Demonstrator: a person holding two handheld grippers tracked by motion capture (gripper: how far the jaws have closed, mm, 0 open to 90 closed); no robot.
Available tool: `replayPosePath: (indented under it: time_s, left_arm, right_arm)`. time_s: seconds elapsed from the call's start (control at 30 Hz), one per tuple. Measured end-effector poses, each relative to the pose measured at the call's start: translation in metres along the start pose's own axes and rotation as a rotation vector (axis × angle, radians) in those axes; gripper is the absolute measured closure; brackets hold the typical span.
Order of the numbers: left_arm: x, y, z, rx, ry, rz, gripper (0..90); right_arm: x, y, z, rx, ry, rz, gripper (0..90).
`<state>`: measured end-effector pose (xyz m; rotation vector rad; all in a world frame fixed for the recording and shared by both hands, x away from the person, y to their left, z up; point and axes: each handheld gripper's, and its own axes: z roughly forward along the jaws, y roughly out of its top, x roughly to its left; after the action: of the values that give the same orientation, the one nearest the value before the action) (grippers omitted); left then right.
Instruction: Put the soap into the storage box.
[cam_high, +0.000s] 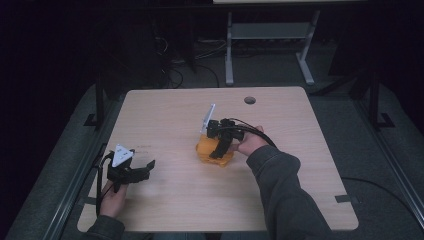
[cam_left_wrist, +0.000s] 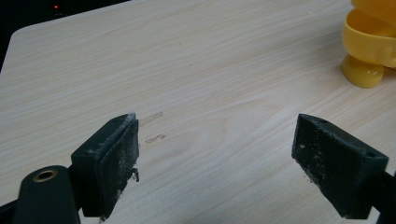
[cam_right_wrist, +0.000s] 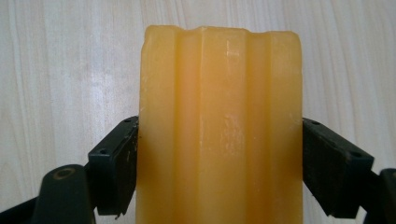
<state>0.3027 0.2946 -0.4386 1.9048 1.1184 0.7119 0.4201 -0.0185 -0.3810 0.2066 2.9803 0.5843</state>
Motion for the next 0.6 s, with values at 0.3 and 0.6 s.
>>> replayPosePath:
  time_s: [0.3,0.6]
  left_arm:
    - [-0.0003,0.0,0.0002,0.002,-0.001,0.004,14.1]
    - [-0.0007,0.0,0.0006,0.005,-0.003,0.005,14.1]
  right_arm:
    - [-0.0028,-0.0017,0.0039,-0.005,0.008,-0.011,20.7]
    - [-0.0098,-0.0088,0.0033,-0.034,0.029,-0.006,20.4]
